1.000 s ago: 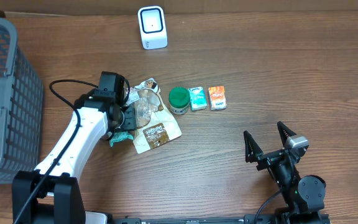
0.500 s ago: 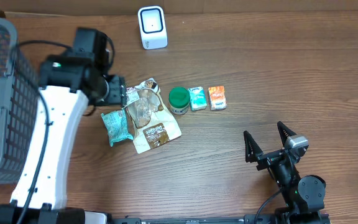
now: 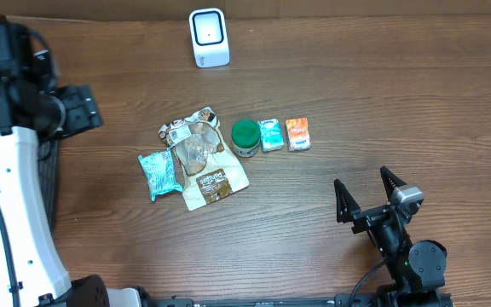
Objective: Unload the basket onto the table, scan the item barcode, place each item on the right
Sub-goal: 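Move the left gripper back toward the basket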
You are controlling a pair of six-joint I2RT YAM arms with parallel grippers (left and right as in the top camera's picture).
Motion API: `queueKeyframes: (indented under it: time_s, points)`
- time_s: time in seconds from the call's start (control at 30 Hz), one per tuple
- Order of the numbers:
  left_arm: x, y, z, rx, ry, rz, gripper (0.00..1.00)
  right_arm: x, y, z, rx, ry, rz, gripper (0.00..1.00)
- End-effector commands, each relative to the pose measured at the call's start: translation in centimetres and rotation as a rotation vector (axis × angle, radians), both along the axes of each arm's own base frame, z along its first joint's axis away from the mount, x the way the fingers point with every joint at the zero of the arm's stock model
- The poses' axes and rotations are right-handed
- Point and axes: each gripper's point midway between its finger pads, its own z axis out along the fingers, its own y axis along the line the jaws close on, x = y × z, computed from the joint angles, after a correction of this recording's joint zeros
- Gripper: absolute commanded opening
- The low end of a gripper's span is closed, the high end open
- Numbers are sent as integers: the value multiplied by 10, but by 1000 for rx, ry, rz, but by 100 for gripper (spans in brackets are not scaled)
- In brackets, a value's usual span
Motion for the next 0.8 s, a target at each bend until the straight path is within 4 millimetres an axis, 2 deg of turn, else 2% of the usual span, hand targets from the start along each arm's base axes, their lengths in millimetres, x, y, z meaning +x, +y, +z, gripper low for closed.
queueKeyframes:
  time_s: [0.0,0.07,0.2,0.3,0.37,0.77]
  points:
    - [-3,16,12,-26,-53,16,83,0,0,-3,0,-1,-1,100]
    - [-6,27,13,-51,-68,53,83,0,0,-3,0,-1,-1,100]
    - [-7,31,14,-96,-92,55,86,0,0,-3,0,-1,-1,100]
    - [-5,29,14,-104,-96,43,96,0,0,-3,1,0,-1,100]
    - [-2,24,14,-121,-104,5,100,0,0,-3,1,0,-1,100]
    - [0,24,6,-133,-78,-22,99,0,0,-3,0,-1,-1,100]
